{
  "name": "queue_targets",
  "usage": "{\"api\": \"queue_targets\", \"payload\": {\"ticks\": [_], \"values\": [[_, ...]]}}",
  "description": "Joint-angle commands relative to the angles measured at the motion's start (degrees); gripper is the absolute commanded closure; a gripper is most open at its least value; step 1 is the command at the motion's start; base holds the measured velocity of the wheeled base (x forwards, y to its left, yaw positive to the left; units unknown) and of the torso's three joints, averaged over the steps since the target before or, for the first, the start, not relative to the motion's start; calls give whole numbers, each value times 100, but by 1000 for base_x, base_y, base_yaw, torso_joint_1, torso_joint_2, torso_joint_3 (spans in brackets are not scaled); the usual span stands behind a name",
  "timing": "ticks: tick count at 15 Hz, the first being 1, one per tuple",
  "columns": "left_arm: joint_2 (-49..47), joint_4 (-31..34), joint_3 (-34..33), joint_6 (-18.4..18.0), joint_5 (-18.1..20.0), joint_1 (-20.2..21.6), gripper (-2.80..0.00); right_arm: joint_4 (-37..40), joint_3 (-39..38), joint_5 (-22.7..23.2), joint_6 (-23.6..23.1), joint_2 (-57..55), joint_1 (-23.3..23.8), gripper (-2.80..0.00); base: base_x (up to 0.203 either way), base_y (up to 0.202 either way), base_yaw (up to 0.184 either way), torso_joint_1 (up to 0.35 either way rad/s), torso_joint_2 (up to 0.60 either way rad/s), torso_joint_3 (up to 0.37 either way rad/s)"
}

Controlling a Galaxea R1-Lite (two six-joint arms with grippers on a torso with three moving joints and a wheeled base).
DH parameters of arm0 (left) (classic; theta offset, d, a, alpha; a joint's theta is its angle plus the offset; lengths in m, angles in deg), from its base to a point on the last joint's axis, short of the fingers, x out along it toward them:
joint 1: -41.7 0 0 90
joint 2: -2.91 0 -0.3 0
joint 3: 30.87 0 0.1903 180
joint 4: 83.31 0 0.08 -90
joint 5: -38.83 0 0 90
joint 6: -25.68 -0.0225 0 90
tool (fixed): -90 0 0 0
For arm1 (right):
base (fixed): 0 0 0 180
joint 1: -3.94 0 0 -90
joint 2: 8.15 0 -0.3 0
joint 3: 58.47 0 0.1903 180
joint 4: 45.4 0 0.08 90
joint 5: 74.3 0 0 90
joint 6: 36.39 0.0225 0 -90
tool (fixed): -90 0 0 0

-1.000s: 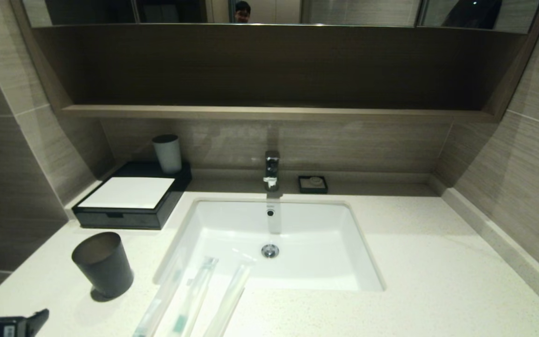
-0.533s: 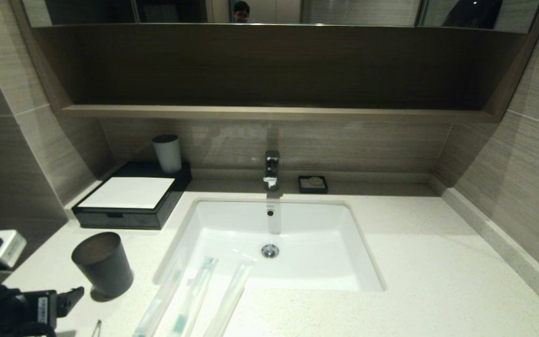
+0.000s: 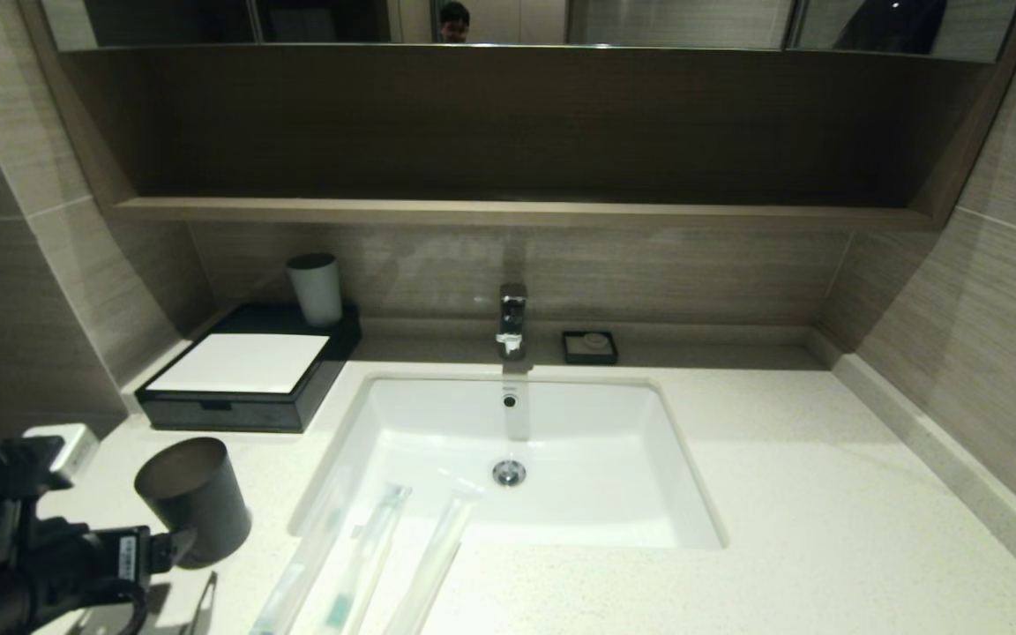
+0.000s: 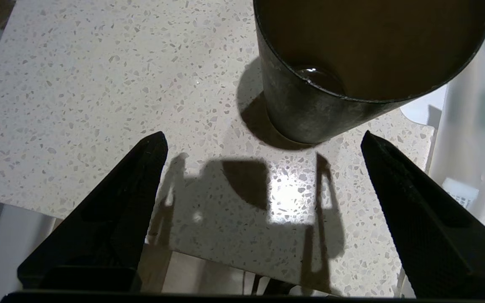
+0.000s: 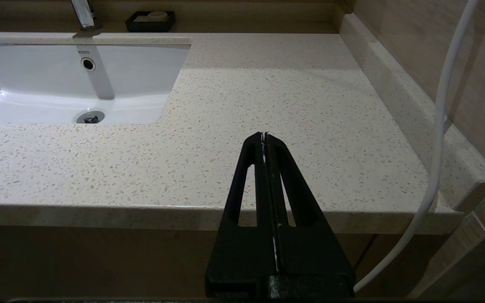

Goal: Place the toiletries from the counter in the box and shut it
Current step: Pick up the cup

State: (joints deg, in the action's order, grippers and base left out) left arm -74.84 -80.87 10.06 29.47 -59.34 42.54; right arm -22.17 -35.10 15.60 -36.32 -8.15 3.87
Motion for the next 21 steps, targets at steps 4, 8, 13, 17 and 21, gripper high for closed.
{"api": "queue_targets", "payload": {"ticks": [4,8,13,17,21], "values": [[-505,-377,-54,85,173,-31,-280,-4,-9,1,1,0,-1,0,0,0,0,0,0,0],[-954,-845,-94,97,237,-116,-280,-4,-9,1,1,0,-1,0,0,0,0,0,0,0],[-1438,-1283,-50,96,315,-119,-280,-4,-9,1,1,7,-1,0,0,0,0,0,0,0],[-1695,-1571,71,104,325,-154,-280,-4,-2,1,1,0,-1,0,0,0,0,0,0,0],[-1893,-1612,274,104,325,-160,-280,-4,-9,1,1,0,-1,0,0,0,0,0,0,0]]}}
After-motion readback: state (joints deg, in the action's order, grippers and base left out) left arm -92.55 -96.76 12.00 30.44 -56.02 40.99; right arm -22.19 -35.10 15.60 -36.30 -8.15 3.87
